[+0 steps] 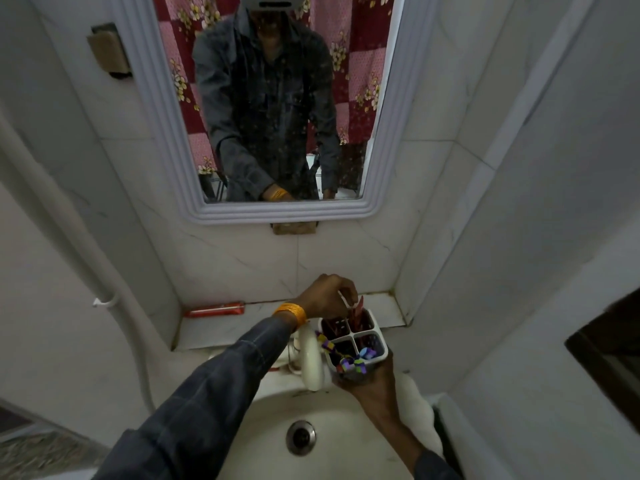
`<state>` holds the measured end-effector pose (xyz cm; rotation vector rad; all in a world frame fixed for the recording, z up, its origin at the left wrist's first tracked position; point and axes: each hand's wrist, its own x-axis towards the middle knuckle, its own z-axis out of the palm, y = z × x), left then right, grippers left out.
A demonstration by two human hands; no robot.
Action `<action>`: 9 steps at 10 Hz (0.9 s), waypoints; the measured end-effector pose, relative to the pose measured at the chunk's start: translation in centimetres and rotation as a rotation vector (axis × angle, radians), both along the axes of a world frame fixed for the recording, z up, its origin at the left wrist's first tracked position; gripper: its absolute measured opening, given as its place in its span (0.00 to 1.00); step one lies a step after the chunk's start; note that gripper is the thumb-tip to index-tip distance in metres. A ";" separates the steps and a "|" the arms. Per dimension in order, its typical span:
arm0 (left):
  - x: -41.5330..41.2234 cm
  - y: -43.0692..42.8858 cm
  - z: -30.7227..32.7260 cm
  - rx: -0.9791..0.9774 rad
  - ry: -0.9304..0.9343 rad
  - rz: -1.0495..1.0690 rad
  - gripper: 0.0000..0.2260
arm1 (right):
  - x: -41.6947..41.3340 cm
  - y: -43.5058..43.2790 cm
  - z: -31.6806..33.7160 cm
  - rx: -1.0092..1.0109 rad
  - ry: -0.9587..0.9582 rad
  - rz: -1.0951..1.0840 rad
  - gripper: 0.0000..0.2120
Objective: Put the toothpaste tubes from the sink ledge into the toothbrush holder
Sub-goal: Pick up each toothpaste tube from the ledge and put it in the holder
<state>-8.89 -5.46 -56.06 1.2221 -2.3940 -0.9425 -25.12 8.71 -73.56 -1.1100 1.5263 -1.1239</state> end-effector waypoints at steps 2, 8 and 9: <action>4.9 0.1 -1.3 -0.027 0.070 0.256 0.05 | -0.1 0.1 0.0 0.032 -0.005 -0.026 0.48; 14.5 5.6 -11.1 0.003 -0.677 0.365 0.16 | -0.7 -0.8 -1.8 -0.078 0.056 -0.027 0.57; 16.2 4.3 -8.1 -0.012 -0.504 0.485 0.14 | -0.6 -0.9 -1.9 -0.070 0.037 -0.022 0.55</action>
